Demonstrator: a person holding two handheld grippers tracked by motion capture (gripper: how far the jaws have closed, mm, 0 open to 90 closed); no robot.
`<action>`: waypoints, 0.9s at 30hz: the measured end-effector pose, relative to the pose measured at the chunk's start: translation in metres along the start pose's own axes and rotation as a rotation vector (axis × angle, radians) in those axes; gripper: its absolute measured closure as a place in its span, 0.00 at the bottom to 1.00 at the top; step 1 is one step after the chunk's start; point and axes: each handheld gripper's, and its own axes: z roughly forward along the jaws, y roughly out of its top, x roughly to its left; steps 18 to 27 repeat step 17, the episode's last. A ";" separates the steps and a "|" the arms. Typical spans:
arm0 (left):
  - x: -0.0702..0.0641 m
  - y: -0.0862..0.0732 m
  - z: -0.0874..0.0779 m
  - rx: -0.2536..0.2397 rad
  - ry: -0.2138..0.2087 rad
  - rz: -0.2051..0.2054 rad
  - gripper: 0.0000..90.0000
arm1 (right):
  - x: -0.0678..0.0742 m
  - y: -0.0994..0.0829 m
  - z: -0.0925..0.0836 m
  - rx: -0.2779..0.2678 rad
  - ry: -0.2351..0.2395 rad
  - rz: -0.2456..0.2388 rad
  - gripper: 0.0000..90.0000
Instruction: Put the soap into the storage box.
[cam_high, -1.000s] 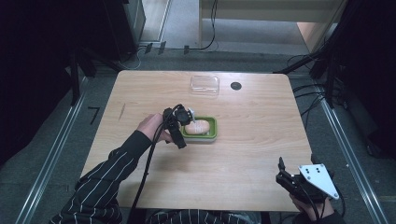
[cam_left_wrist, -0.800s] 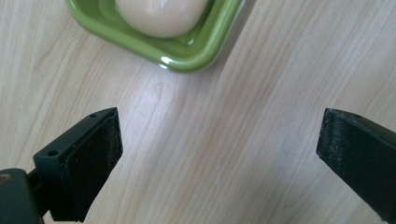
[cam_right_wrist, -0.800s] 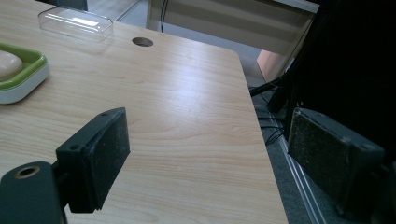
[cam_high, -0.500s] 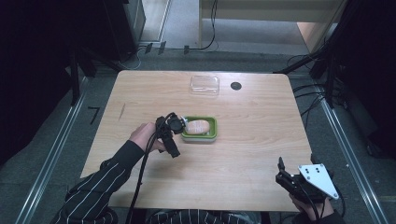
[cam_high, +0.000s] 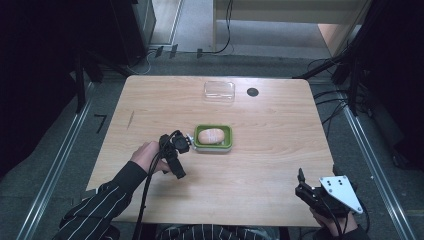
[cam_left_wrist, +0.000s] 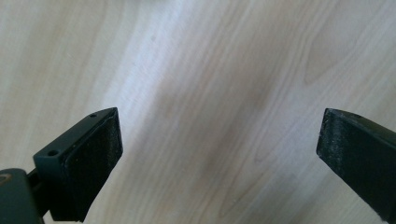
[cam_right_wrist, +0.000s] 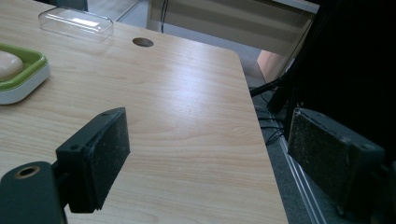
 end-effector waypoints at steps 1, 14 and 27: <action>-0.001 -0.002 0.001 0.001 0.002 0.001 0.01 | 0.000 0.000 0.000 -0.001 0.000 0.000 0.15; -0.013 -0.033 0.004 -0.004 -0.002 -0.051 0.01 | 0.000 0.000 0.000 -0.003 -0.003 0.000 0.15; -0.011 -0.038 0.005 -0.007 -0.009 -0.073 0.01 | 0.000 0.000 0.001 -0.004 0.002 0.000 0.15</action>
